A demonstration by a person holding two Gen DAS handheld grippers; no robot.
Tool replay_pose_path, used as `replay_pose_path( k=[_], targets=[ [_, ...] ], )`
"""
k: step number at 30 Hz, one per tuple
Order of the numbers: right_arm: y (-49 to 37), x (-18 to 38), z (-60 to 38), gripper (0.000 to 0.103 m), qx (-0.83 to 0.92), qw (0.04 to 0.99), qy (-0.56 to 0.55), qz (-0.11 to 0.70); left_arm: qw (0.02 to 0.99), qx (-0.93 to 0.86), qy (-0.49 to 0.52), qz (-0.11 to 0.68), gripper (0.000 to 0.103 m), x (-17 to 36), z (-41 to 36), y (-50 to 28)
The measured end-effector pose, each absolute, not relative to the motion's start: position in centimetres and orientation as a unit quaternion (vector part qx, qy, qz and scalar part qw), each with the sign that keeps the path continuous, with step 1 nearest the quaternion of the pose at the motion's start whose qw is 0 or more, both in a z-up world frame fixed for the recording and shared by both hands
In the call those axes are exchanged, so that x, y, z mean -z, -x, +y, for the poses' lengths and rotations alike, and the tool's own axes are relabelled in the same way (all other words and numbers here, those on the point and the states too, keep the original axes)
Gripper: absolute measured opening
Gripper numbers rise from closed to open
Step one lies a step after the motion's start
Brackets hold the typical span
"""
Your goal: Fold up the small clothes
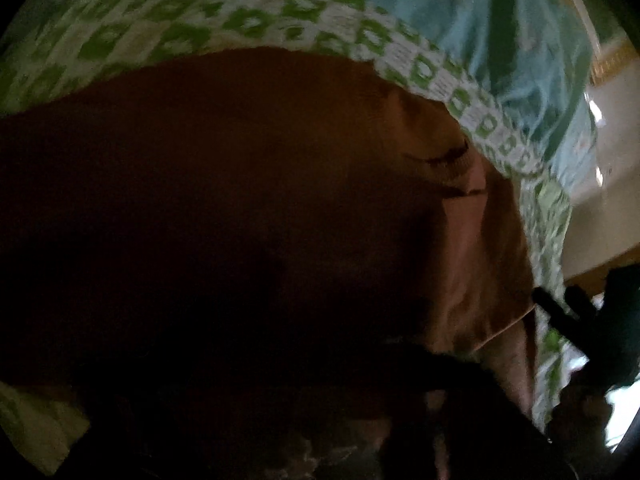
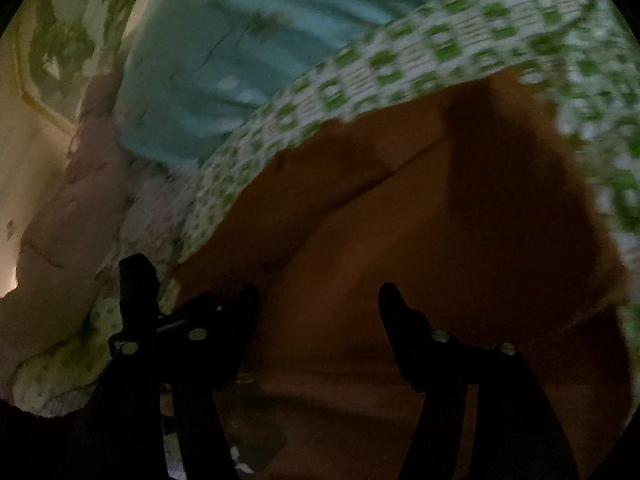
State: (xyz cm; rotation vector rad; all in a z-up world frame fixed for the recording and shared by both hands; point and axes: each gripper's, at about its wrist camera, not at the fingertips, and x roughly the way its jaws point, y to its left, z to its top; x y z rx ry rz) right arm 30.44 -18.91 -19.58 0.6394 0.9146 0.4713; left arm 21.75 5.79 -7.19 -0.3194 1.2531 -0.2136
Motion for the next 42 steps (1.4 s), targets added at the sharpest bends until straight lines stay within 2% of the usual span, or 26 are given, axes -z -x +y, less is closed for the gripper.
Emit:
replay_pose_path(
  k=[5,12,19,20,21,22,25,28,29,30,31,32,33,37,39,42],
  targets=[
    [-29.9,19.5,-22.1,0.064,-0.157,0.844,-0.292,0.422,0.845,0.108,0.131,0.507,0.01,1.3,6.6,-19.3],
    [-31.7,21.2,-26.3,0.064,-0.053,0.855,-0.265,0.443,0.832,0.053,0.13,0.536,0.009,4.0,10.9,-18.4],
    [-35.1,23.4,-26.5,0.063,-0.029,0.851,-0.217,0.477,0.83,0.055,0.123,0.541,0.009,4.7,10.2,-18.9],
    [-35.7,23.9,-26.2,0.059,-0.028,0.848,-0.205,0.487,0.83,0.056,0.126,0.541,0.01,4.7,10.2,-18.8],
    [-36.3,24.5,-25.8,0.027,-0.027,0.845,-0.188,0.501,0.83,0.056,0.124,0.541,0.01,4.5,10.2,-18.6],
    [-36.8,24.8,-25.6,0.016,-0.021,0.845,-0.169,0.507,0.83,0.057,0.124,0.541,0.01,4.2,10.1,-18.3],
    [-37.2,25.2,-26.0,0.017,-0.01,0.843,-0.172,0.51,0.826,0.053,0.121,0.549,0.011,4.6,10.1,-18.2],
    [-37.2,24.6,-25.6,0.025,-0.015,0.843,-0.178,0.508,0.817,0.051,0.126,0.561,0.017,4.7,10.6,-17.8],
    [-37.0,24.2,-25.6,0.036,-0.02,0.843,-0.186,0.504,0.815,0.051,0.134,0.561,0.021,4.3,10.9,-17.6],
    [-36.8,23.6,-25.6,0.046,-0.028,0.844,-0.198,0.498,0.816,0.055,0.141,0.558,0.029,3.8,11.3,-17.3],
    [-36.4,23.1,-25.5,0.05,-0.032,0.846,-0.204,0.491,0.817,0.056,0.147,0.554,0.035,3.3,11.6,-17.1],
    [-35.9,22.4,-25.4,0.055,-0.034,0.85,-0.208,0.482,0.819,0.056,0.153,0.55,0.049,2.7,11.9,-16.9],
    [-35.5,21.9,-25.4,0.056,-0.036,0.853,-0.209,0.477,0.822,0.053,0.157,0.544,0.057,2.0,12.3,-16.7],
    [-33.3,20.0,-23.3,0.056,-0.07,0.856,-0.223,0.461,0.832,0.06,0.147,0.532,0.064,0.1,12.3,-17.0],
    [-32.6,19.8,-21.5,0.056,-0.087,0.853,-0.225,0.462,0.837,0.053,0.128,0.529,0.077,-0.3,11.8,-17.6],
    [-31.9,19.9,-18.5,0.056,-0.118,0.845,-0.229,0.469,0.835,0.04,0.117,0.536,0.079,0.1,11.6,-19.0]
  ],
)
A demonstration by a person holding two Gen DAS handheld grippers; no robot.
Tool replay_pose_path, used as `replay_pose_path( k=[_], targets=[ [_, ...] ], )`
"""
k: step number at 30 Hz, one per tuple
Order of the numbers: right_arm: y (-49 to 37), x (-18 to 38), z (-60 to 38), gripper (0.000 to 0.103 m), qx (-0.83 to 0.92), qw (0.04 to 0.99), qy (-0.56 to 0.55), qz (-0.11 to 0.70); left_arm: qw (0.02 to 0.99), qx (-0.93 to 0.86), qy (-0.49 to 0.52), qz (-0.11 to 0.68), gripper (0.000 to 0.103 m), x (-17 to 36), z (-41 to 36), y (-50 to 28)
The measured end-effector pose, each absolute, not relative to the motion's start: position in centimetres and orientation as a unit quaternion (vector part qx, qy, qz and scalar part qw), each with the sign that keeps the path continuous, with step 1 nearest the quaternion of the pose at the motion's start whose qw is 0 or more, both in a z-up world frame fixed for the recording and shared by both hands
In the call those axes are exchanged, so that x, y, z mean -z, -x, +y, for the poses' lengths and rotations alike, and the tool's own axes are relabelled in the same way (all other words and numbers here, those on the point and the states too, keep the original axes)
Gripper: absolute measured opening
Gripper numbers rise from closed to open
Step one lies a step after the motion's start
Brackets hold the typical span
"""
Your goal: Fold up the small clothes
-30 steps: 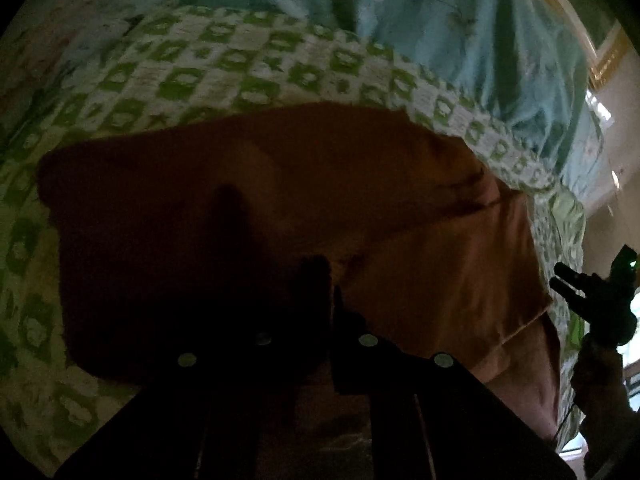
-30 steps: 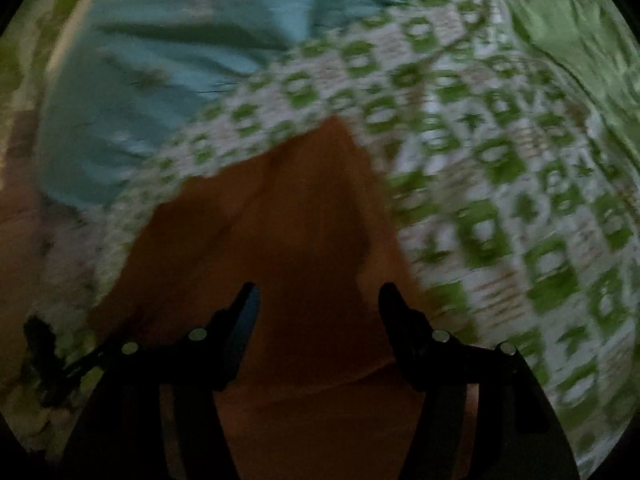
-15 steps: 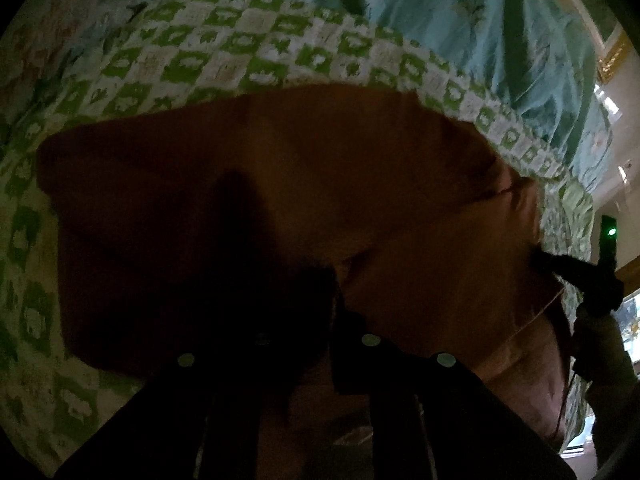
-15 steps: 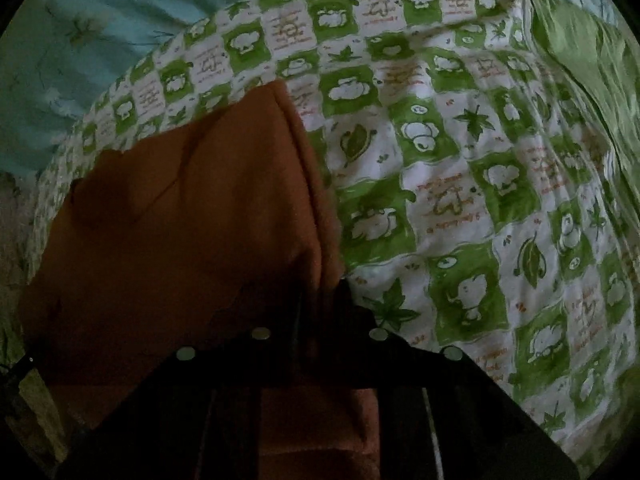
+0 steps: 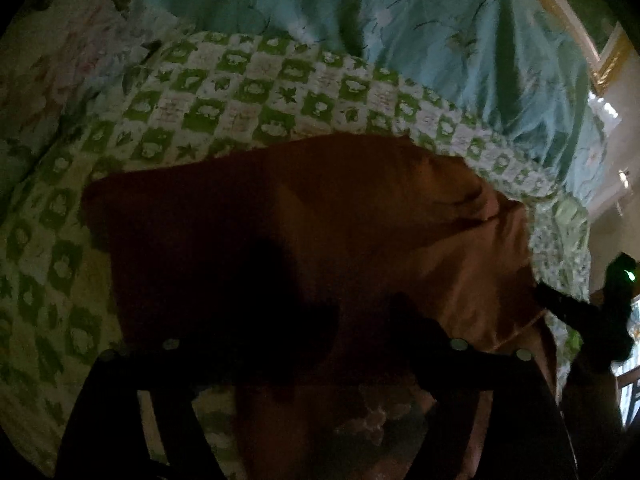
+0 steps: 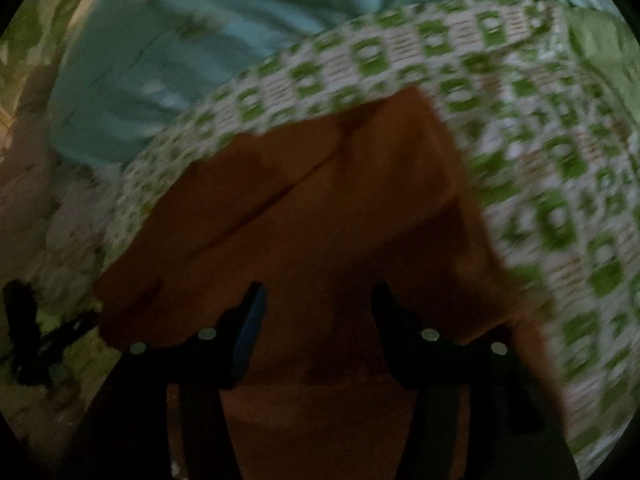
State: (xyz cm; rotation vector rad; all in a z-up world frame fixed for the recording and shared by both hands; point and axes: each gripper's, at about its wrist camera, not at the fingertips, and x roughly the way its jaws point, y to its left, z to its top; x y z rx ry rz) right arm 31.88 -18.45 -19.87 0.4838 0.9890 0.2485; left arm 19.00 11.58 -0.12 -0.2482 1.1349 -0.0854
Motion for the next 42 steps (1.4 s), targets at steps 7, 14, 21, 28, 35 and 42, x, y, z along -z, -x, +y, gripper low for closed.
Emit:
replay_pose_path(
  k=[7,14,21,28,35,42],
  targets=[
    [-30.8,19.8,-14.5,0.056,-0.168,0.835,-0.215,0.478,0.816,-0.008,0.073,0.574,0.014,3.2,12.4,-23.4],
    [-30.5,20.1,-14.8,0.056,-0.165,0.834,-0.221,0.478,0.859,0.028,0.111,0.499,0.007,-3.0,13.8,-23.2],
    [-31.2,20.6,-15.6,0.056,-0.158,0.833,-0.237,0.475,0.867,0.132,0.169,0.45,0.007,-8.4,9.5,-22.6],
    [-30.6,20.3,-17.4,0.056,-0.139,0.837,-0.249,0.467,0.83,0.207,0.209,0.474,0.007,-3.8,2.5,-23.6],
    [-29.6,21.2,-19.1,0.056,-0.121,0.833,-0.261,0.472,0.801,0.209,0.195,0.526,0.008,3.3,-1.3,-25.2],
    [-29.8,22.1,-18.4,0.056,-0.132,0.826,-0.265,0.48,0.791,0.206,0.171,0.551,0.064,4.5,-0.6,-24.2]
  ],
)
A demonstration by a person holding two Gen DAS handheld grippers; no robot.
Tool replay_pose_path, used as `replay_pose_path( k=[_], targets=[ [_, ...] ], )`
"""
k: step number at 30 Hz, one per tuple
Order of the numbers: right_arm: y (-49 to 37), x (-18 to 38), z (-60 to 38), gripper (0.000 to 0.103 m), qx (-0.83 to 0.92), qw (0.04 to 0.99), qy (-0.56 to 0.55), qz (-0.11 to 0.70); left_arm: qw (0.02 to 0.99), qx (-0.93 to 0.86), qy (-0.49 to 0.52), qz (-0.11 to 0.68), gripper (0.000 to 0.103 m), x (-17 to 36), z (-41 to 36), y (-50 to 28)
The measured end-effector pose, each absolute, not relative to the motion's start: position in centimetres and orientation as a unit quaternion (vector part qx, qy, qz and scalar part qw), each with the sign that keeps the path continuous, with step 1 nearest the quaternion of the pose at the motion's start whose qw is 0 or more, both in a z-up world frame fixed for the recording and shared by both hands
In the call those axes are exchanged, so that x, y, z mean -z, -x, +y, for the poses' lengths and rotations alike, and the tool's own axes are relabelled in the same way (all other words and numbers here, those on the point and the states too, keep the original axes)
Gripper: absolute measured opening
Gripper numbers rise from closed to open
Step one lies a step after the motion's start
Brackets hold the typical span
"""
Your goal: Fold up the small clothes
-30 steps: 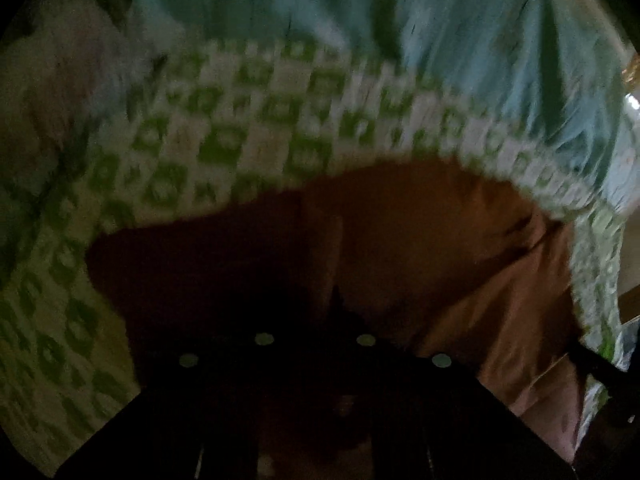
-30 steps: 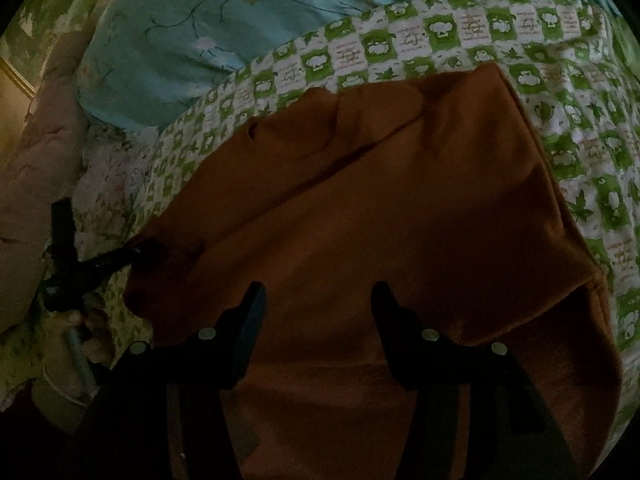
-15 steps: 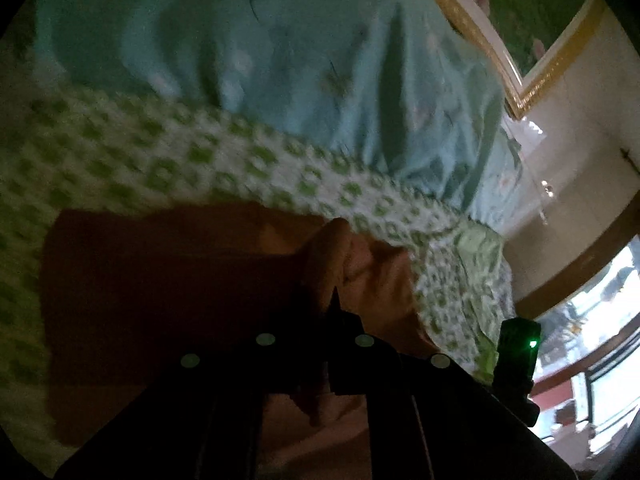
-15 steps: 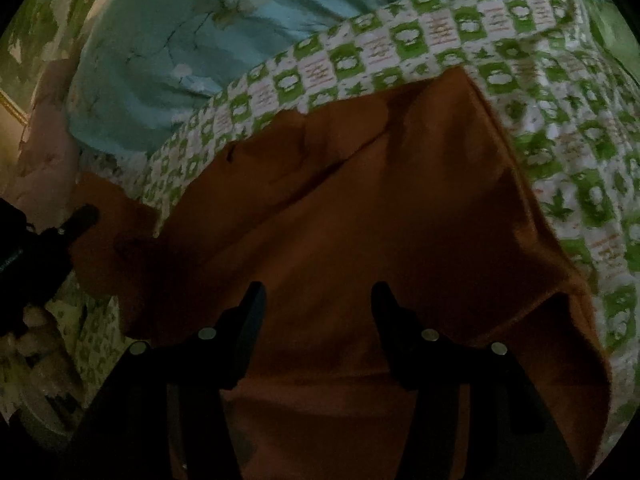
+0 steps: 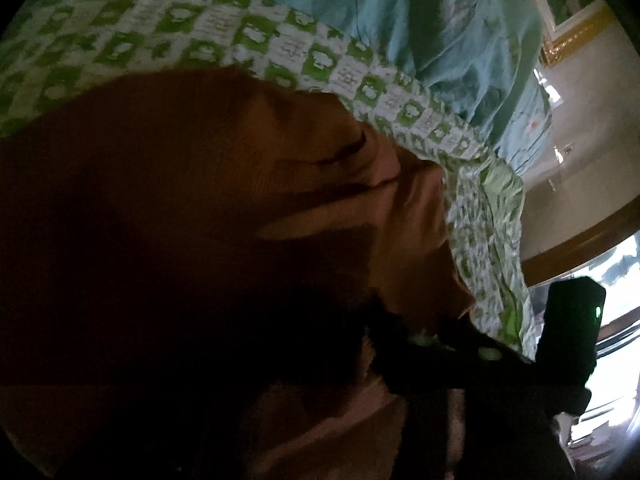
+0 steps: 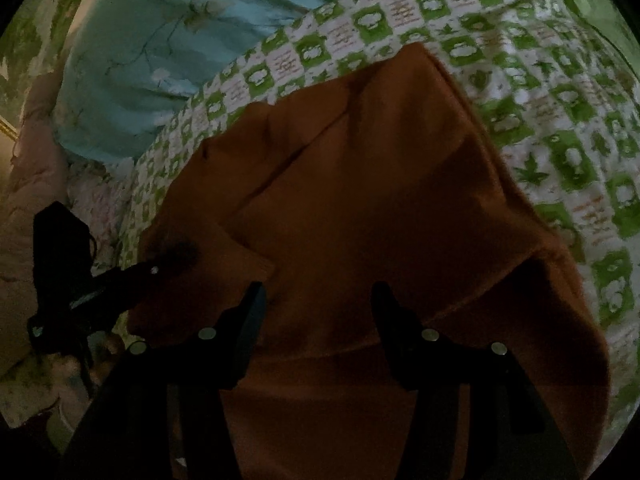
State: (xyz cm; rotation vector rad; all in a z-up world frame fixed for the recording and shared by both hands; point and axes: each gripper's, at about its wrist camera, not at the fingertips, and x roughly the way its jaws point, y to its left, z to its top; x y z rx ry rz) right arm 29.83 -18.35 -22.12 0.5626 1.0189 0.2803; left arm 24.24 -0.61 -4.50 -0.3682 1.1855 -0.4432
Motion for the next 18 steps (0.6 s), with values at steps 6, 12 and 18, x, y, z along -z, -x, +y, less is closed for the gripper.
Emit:
replay_pose_path(
  k=[6,12,18],
  targets=[
    [-31.1,22.6,-15.5,0.056,-0.165,0.818,-0.256,0.489,0.824,0.17,0.13,0.525,0.071,2.0,4.9,-20.5],
    [-31.9,24.2,-12.4,0.058,-0.186,0.796,-0.246,0.522,0.849,0.052,0.091,0.518,0.074,2.8,13.3,-17.2],
    [-32.9,25.1,-9.9,0.012,-0.201,0.788,-0.238,0.531,0.835,-0.007,0.062,0.547,0.074,6.9,16.4,-18.0]
  ],
)
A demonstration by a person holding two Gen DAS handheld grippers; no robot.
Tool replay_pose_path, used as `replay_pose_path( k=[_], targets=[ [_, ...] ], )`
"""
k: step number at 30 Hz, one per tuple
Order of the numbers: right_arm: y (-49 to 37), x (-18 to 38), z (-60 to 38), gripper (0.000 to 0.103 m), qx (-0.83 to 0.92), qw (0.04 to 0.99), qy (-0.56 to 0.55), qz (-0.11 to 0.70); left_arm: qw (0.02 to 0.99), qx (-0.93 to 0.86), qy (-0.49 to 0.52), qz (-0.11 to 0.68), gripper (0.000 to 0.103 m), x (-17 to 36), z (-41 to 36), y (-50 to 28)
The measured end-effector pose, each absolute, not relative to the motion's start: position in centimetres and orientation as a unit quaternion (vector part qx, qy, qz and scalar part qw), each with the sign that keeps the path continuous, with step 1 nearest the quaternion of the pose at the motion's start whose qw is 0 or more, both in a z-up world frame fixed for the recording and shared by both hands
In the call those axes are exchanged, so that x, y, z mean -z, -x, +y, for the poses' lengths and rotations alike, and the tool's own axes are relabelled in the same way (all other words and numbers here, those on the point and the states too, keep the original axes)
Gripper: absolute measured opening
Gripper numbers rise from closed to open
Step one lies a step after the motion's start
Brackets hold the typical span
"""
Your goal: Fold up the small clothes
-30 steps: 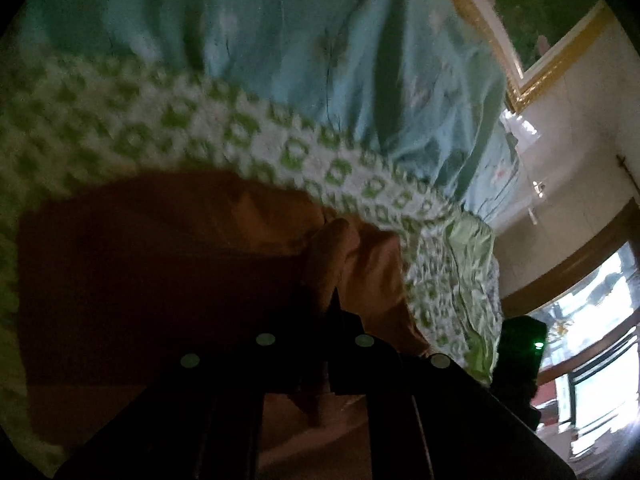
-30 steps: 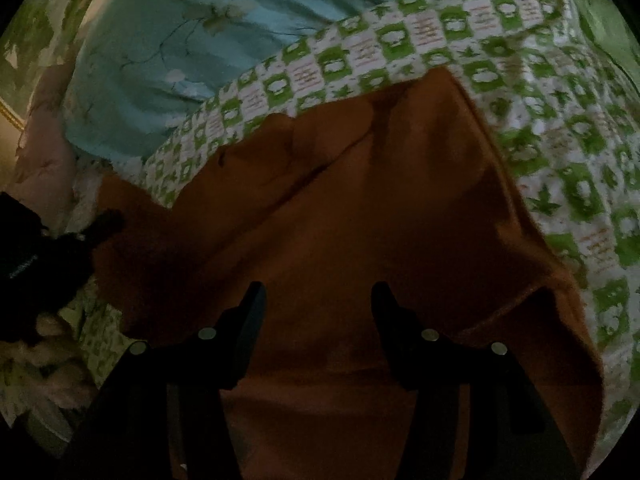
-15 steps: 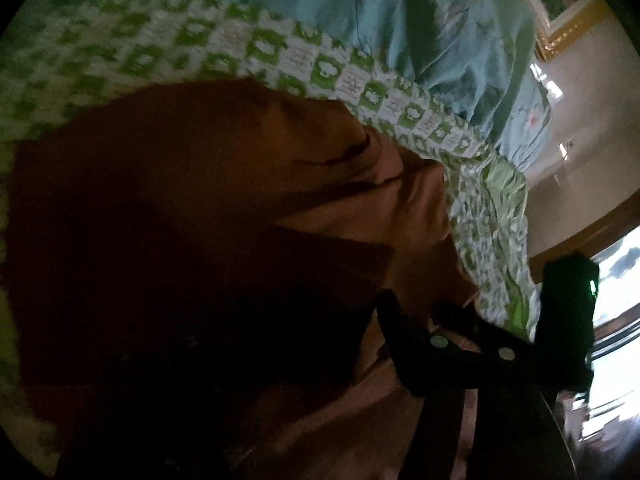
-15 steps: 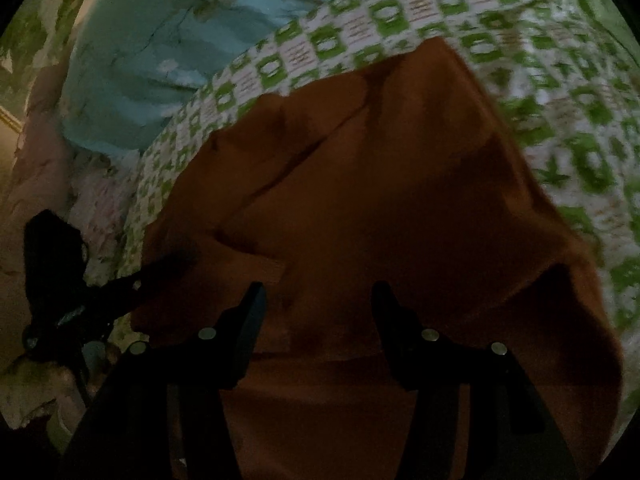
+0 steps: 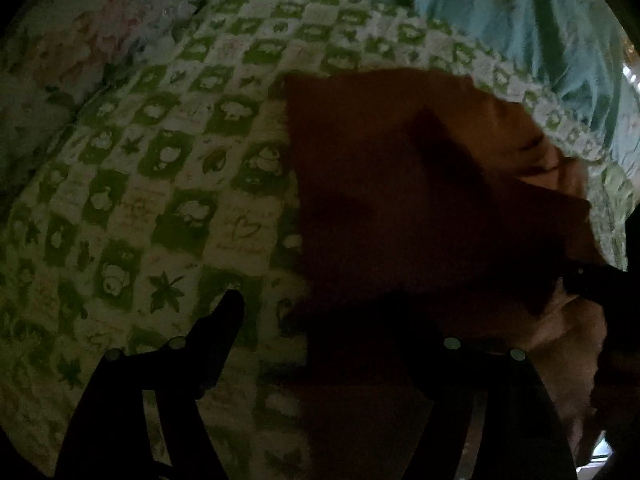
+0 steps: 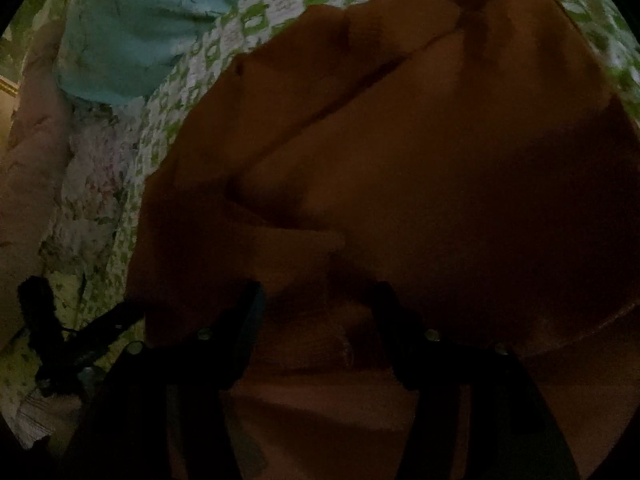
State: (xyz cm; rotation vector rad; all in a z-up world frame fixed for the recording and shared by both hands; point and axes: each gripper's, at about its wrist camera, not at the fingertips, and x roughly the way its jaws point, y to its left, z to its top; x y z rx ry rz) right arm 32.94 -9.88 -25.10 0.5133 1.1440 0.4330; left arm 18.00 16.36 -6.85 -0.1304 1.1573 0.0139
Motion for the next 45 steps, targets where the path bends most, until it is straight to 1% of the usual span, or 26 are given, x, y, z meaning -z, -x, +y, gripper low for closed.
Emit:
replay_pose_path(
  k=[1,4,7,9,10,12,14,17,20,24,26,28,30,33,35,41,45],
  targets=[
    [-33.1,24.9,-9.7,0.004,-0.206,0.787,-0.237,0.531,0.836,-0.009,0.056,0.546,0.074,7.2,16.2,-18.3],
    [-33.3,23.0,-10.0,0.003,-0.209,0.8,-0.228,0.515,0.837,-0.019,0.049,0.545,0.071,7.9,16.0,-18.9],
    [-33.2,19.7,-12.6,0.003,-0.199,0.823,-0.242,0.474,0.837,-0.02,0.059,0.543,0.07,7.9,16.0,-19.1],
    [-33.1,18.0,-14.9,0.003,-0.184,0.836,-0.255,0.451,0.838,-0.009,0.061,0.543,0.067,7.7,16.0,-18.9],
    [-33.3,17.7,-16.1,0.003,-0.182,0.835,-0.26,0.451,0.838,-0.004,0.062,0.542,0.066,7.6,16.0,-18.8],
    [-33.8,18.3,-16.9,0.004,-0.181,0.824,-0.249,0.476,0.837,0.001,0.063,0.544,0.066,7.7,16.2,-18.5],
    [-33.6,19.0,-16.5,0.003,-0.172,0.829,-0.224,0.483,0.835,-0.002,0.061,0.546,0.066,7.8,16.3,-18.4],
    [-33.0,19.5,-15.7,0.003,-0.163,0.837,-0.196,0.485,0.834,-0.006,0.058,0.549,0.066,8.0,16.6,-18.2],
    [-32.5,19.5,-16.7,0.003,-0.156,0.841,-0.209,0.474,0.834,-0.009,0.047,0.549,0.065,7.9,16.6,-18.4],
    [-32.4,16.7,-20.2,0.003,-0.142,0.854,-0.243,0.437,0.833,-0.025,0.028,0.552,0.061,7.8,16.0,-18.6],
    [-32.0,14.5,-21.9,0.003,-0.126,0.871,-0.236,0.413,0.833,-0.031,0.027,0.551,0.059,7.8,15.8,-18.6],
    [-31.8,13.7,-23.3,0.003,-0.099,0.883,-0.217,0.404,0.834,-0.037,0.028,0.55,0.056,7.6,15.5,-18.6],
    [-32.0,14.7,-24.6,0.003,-0.072,0.883,-0.206,0.415,0.834,-0.038,0.035,0.55,0.056,7.3,15.4,-18.5],
    [-32.8,18.3,-26.2,0.003,-0.044,0.865,-0.22,0.45,0.833,-0.036,0.042,0.551,0.056,7.1,15.7,-18.8],
    [-32.9,19.6,-26.1,0.003,-0.043,0.859,-0.217,0.461,0.832,-0.037,0.048,0.552,0.056,6.9,15.6,-18.8],
    [-33.3,21.5,-25.7,0.003,-0.032,0.855,-0.21,0.473,0.828,-0.042,0.065,0.556,0.056,6.3,16.2,-18.6],
    [-32.8,20.9,-25.4,0.003,-0.036,0.867,-0.195,0.456,0.825,-0.046,0.078,0.558,0.056,5.9,15.9,-18.6]
  ],
)
